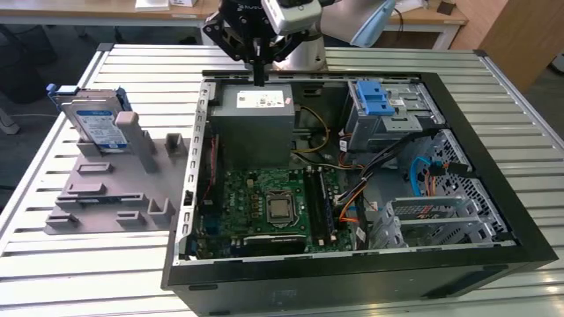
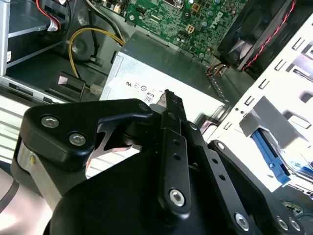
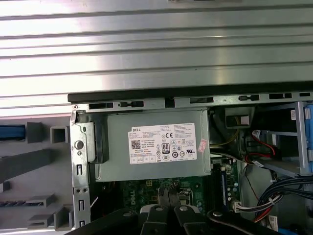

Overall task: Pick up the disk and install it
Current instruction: 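Reach for the disk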

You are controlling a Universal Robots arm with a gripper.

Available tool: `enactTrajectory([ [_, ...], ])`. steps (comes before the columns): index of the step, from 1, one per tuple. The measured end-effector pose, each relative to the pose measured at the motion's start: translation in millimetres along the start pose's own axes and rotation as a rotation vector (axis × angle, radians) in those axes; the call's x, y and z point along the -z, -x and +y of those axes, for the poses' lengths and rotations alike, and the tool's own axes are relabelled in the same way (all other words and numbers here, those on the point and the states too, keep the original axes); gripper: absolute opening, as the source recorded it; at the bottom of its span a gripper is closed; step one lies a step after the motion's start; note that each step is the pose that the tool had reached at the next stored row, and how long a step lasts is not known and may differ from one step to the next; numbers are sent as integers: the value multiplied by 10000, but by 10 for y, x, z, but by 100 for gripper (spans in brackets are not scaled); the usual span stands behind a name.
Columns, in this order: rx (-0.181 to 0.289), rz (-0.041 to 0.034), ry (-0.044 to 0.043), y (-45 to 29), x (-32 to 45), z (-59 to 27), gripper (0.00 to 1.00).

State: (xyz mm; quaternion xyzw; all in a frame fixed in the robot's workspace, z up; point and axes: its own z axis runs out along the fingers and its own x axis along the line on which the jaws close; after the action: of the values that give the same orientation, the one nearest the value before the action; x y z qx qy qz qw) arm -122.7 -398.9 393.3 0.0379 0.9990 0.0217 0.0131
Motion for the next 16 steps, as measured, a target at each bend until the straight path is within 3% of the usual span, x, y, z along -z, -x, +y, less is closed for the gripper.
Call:
enactTrajectory([
  [13,0,0,0,-33,1,-2,11],
  [16,0,0,0,-89,2,-7,11],
])
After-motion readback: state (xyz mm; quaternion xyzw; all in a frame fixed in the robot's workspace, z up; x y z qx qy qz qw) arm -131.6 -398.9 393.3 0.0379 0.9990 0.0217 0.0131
